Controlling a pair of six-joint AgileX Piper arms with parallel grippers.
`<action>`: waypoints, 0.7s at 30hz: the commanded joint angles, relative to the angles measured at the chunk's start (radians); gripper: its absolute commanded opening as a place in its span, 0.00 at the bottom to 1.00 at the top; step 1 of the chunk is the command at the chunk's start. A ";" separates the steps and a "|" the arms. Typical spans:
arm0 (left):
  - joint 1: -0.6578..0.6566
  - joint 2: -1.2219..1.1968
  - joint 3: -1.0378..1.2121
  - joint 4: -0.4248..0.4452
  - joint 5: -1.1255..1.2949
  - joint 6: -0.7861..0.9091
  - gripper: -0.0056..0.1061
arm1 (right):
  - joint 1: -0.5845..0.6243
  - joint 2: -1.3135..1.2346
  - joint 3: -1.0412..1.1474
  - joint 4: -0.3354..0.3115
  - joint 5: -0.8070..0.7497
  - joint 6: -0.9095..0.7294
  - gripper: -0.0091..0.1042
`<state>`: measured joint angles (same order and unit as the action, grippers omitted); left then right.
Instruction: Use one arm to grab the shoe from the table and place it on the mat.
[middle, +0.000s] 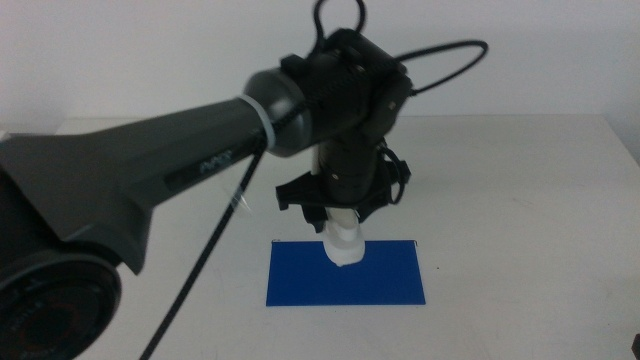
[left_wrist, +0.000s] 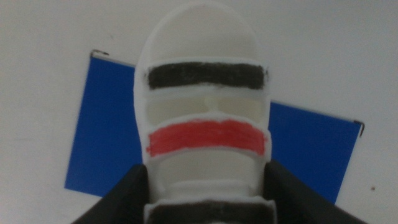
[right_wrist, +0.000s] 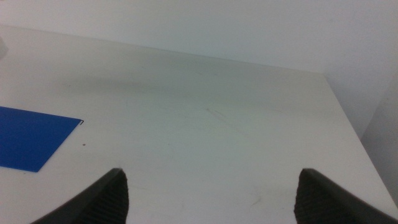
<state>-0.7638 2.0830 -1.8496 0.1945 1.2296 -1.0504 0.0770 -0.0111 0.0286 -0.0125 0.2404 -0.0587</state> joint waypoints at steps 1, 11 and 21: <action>-0.023 -0.053 -0.034 0.043 0.049 -0.016 0.08 | 0.003 0.004 0.005 -0.011 -0.073 -0.010 0.77; -0.051 -0.052 -0.034 0.046 0.035 -0.019 0.07 | 0.003 0.004 0.005 -0.011 -0.073 -0.010 0.77; -0.051 -0.052 -0.034 0.054 0.035 -0.167 0.07 | 0.003 0.004 0.005 -0.011 -0.073 -0.010 0.77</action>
<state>-0.8098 2.0950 -1.8527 0.2271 1.2289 -1.1442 0.0770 -0.0111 0.0286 -0.0125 0.2404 -0.0587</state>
